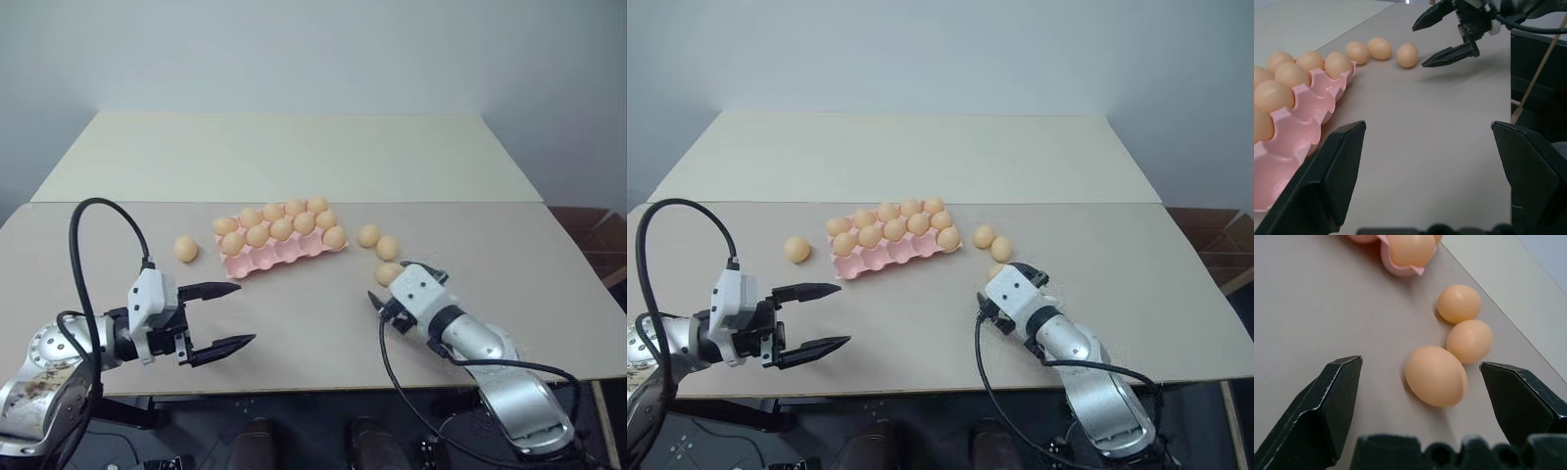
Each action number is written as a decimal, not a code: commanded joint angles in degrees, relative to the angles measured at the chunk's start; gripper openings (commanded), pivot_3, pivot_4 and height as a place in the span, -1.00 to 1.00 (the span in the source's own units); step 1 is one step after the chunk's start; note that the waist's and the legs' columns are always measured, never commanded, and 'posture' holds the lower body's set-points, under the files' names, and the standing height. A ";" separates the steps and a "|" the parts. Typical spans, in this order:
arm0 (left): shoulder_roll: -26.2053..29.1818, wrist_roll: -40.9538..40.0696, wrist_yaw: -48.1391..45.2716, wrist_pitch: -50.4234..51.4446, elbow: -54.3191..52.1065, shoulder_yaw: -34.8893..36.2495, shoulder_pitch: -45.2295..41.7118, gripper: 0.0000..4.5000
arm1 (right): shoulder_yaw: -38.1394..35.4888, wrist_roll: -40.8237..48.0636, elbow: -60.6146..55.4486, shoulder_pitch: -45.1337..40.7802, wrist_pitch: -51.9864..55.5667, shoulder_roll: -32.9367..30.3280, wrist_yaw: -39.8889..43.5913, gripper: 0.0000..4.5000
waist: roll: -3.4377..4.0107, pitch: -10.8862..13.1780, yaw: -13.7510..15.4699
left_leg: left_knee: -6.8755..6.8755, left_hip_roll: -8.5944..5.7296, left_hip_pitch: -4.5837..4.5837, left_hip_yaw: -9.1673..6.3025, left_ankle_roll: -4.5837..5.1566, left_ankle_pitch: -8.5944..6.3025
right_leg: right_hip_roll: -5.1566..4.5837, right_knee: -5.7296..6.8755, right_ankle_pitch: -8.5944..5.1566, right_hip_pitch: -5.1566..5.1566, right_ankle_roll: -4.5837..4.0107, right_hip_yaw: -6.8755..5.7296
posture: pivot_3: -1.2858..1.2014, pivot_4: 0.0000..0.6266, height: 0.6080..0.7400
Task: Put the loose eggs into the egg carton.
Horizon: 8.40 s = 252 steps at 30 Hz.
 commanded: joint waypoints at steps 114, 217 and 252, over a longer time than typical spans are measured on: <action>-16.93 -3.11 16.67 -4.67 -6.81 10.72 12.34 1.00 | -12.38 19.37 -5.48 17.81 -28.95 17.48 7.08 0.99 | -0.25 -0.15 -1.36 | -0.07 0.06 -0.16 0.24 -0.02 0.00 | 0.04 0.31 0.06 -0.53 0.02 0.32 | 0.03 -0.52 1.00; -0.96 -0.36 3.20 2.89 0.08 18.88 13.08 1.00 | 10.98 5.43 23.62 -29.32 -5.17 25.04 2.26 -0.48 | -0.16 -0.09 -1.78 | -0.07 0.10 -0.28 0.31 -0.02 0.01 | 0.03 0.33 0.11 -0.72 -0.03 0.30 | 0.03 -0.52 1.00; -5.47 -2.20 9.58 3.53 -3.23 15.78 8.70 1.00 | -3.70 11.17 11.79 -23.70 -5.18 29.48 3.50 0.41 | -0.13 -0.08 -1.55 | -0.07 0.11 -0.32 0.25 -0.03 0.00 | -0.01 0.39 0.14 -0.72 -0.03 0.24 | 0.03 -0.52 1.00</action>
